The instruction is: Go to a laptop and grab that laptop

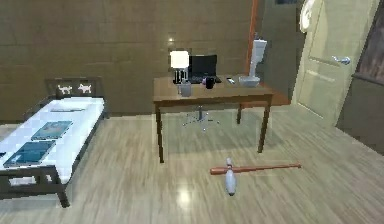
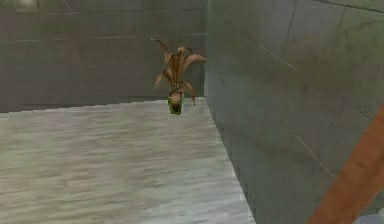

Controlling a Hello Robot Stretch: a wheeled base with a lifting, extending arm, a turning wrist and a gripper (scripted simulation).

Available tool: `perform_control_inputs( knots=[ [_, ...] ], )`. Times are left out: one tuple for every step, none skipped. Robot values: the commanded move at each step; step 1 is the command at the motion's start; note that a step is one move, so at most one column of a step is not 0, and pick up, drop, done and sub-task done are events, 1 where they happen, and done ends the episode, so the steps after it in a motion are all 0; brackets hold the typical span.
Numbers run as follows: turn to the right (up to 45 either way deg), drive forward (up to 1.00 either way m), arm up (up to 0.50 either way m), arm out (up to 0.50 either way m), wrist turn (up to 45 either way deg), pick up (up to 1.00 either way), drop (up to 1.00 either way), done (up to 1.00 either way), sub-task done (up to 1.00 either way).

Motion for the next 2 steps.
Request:
perform_control_inputs(
  knots=[
    [-9.0,0.0,0.0,0.0,0.0,0.0,0.0,0.0,0.0],
    [0.0,1.0,0.0,0.0,0.0,0.0,0.0,0.0,0.0]
  ],
)
